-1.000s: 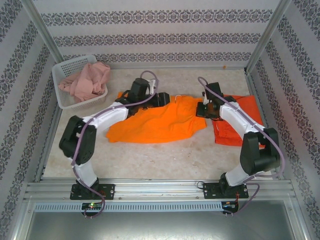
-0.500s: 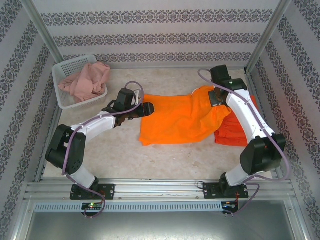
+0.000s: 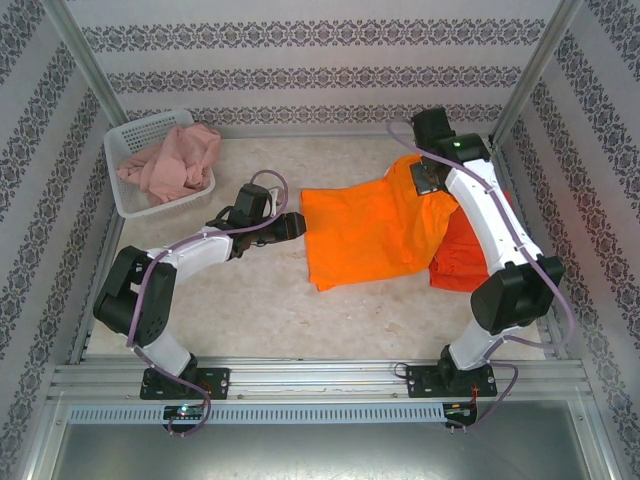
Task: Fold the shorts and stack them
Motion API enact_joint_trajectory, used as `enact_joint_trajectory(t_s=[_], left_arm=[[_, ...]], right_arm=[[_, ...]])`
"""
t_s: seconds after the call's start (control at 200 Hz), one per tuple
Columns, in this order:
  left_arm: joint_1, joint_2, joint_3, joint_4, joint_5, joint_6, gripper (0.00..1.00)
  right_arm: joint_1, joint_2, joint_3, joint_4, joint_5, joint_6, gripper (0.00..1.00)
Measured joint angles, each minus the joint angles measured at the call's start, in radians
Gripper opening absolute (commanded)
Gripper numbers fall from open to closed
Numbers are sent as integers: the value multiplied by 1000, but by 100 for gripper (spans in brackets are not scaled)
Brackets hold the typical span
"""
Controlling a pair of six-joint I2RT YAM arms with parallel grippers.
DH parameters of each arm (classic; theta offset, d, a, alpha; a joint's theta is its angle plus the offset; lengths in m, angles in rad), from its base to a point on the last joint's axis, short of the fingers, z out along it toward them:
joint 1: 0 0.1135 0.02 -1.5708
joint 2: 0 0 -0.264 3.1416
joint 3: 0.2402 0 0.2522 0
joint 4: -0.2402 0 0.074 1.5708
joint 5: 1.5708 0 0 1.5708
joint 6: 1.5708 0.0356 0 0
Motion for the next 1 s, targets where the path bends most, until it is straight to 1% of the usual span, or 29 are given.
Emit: enact_joint_trajectory(t_s=[0.31,0.525,0.824,0.919,1.004], left_arm=[[-12,60,-13,31,18,-10,54],[-14,73,-23,52,18,-24,53],[-21,145,-55,91,18,-53,39],[-22,166,-61,105,21,-61,36],[-27,185,-61,126,25,-71,35]], right_arm=[[84,92,92,-68,-47,78,0],[135,164,162,-105,-97,119,0],[183,264,257,-149,-149,164,0],[203,291,279,-155,-164,182,0],[221,314,293,-156,-180,195,0]])
